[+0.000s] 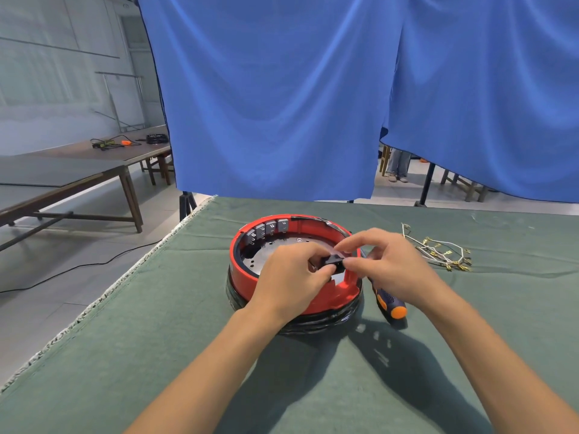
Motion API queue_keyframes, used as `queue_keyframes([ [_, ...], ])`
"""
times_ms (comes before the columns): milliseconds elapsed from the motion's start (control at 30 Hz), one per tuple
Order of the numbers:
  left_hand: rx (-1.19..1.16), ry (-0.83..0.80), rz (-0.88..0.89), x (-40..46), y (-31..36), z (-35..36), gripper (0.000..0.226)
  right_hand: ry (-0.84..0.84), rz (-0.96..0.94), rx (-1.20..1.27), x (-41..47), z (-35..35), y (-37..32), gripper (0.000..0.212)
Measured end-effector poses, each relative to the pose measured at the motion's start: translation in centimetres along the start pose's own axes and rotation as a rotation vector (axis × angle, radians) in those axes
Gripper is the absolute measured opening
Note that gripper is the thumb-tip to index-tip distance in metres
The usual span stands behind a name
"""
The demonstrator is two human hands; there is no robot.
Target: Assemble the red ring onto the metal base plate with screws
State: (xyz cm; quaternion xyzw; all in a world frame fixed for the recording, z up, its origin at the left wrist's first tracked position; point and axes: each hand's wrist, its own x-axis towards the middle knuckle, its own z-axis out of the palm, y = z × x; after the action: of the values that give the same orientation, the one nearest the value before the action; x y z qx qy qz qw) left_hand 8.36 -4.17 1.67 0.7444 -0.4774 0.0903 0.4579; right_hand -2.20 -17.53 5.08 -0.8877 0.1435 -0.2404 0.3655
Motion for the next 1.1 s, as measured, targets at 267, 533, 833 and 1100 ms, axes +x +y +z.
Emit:
queue_keyframes([
  [267,-0.031,-0.114,0.062,0.0,-0.8,-0.6,0.035,0.096,-0.079,-0.065,0.0,1.6,1.5,0.028],
  [533,0.266,-0.22,-0.068,0.2,-0.9,-0.8,0.025,0.217,-0.158,-0.045,-0.2,1.9,2.0,0.03],
  [833,0.258,-0.27,-0.098,0.3,-1.1,-0.9,0.031,0.171,-0.227,-0.127,-0.5,2.0,1.5,0.022],
  [1100,0.185,-0.195,-0.035,-0.2,-1.2,-0.7,0.03,0.158,-0.278,-0.27,-0.4,1.9,1.2,0.019],
])
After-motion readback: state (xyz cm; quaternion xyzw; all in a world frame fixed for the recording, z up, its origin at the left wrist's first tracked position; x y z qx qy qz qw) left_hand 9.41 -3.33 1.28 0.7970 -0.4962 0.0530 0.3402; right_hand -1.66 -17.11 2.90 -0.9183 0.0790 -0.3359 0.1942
